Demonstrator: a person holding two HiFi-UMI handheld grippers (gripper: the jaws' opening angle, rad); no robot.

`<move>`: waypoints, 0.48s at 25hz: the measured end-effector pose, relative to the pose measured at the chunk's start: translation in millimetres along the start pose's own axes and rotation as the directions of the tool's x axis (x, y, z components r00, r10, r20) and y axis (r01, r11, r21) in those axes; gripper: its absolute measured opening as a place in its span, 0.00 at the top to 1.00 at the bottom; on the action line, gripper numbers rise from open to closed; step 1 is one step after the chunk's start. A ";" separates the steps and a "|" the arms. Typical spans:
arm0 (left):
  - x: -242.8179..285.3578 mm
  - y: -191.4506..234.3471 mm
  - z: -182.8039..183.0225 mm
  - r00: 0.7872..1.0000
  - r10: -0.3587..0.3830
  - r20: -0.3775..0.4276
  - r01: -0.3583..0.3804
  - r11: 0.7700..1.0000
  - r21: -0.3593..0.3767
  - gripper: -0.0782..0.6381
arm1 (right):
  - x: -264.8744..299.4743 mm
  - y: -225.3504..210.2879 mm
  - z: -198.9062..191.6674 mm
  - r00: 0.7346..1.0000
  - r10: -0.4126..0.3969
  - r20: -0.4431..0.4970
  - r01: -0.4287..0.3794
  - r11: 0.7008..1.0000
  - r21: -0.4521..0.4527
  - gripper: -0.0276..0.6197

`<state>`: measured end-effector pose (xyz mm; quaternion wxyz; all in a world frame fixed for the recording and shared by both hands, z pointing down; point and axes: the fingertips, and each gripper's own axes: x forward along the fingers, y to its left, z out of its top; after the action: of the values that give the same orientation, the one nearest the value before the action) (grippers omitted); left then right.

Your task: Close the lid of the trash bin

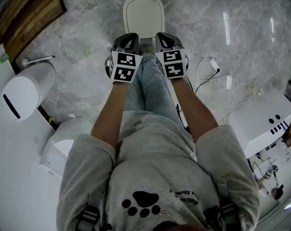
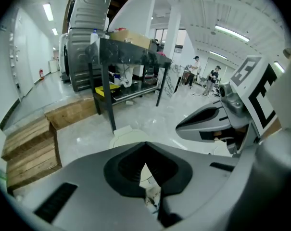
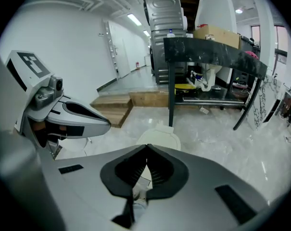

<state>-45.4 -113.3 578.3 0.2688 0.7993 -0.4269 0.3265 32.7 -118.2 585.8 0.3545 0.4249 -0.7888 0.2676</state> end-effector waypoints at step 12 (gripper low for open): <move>-113.7 -21.8 99.4 0.985 0.062 0.163 -0.061 0.998 -0.011 0.87 | -124.0 23.6 89.1 0.981 -0.015 0.194 0.015 1.000 0.003 0.91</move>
<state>-45.6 -115.4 425.7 0.2251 0.8091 -0.4727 0.2669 30.9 -111.4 431.4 0.2778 0.4550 -0.8162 0.2227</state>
